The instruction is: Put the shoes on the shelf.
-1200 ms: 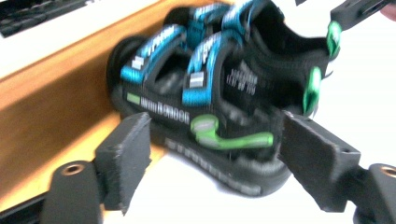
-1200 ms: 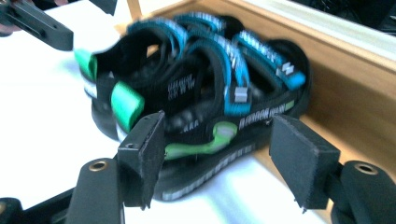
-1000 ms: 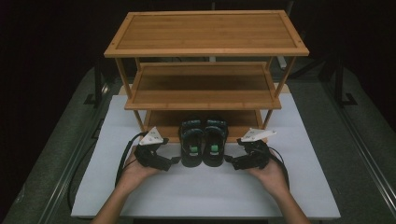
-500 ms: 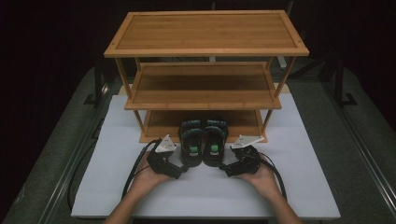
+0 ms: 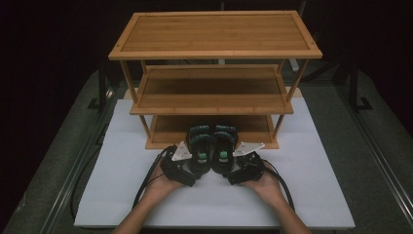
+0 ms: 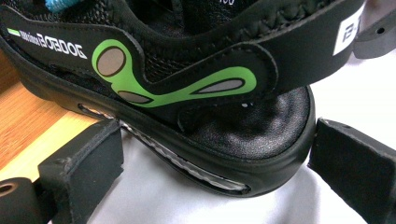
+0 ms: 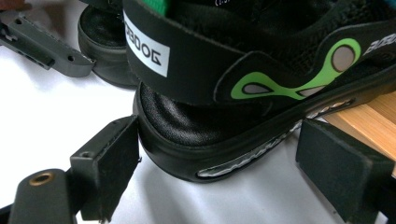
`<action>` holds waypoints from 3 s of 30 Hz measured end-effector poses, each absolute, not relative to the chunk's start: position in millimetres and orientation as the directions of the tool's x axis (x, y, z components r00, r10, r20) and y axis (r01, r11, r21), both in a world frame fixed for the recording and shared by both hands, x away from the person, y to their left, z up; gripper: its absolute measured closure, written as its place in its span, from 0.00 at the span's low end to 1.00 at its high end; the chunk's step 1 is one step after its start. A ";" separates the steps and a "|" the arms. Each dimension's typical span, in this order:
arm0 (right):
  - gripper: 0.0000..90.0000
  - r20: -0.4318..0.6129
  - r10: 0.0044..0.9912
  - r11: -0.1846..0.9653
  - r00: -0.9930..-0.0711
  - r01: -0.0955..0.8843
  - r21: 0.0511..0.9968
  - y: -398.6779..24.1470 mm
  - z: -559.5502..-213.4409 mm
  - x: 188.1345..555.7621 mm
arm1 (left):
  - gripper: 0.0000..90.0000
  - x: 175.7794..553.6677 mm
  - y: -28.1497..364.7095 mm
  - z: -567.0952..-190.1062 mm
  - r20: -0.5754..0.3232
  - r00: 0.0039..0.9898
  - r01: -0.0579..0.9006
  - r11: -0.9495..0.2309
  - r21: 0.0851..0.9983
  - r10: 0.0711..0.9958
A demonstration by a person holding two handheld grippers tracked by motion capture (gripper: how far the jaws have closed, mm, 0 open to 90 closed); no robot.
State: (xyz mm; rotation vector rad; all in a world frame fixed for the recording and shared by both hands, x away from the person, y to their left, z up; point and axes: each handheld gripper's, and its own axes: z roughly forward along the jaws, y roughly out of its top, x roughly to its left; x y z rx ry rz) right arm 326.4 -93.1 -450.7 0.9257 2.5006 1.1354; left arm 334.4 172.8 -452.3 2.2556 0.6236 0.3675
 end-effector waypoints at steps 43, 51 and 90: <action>0.32 0.078 0.661 0.408 -0.746 0.445 0.797 -97.5 -440.8 386.1 | 0.23 397.4 181.7 -437.2 0.000 0.821 0.347 -0.499 0.794 0.570; 0.35 0.077 0.685 0.390 -0.725 0.454 0.801 -95.7 -442.4 396.2 | 0.25 408.8 178.0 -437.1 0.017 0.808 0.352 -0.506 0.787 0.589; 0.41 0.060 0.728 0.370 -0.683 0.465 0.804 -99.3 -445.7 415.5 | 0.29 427.0 177.8 -439.2 0.003 0.782 0.393 -0.496 0.774 0.623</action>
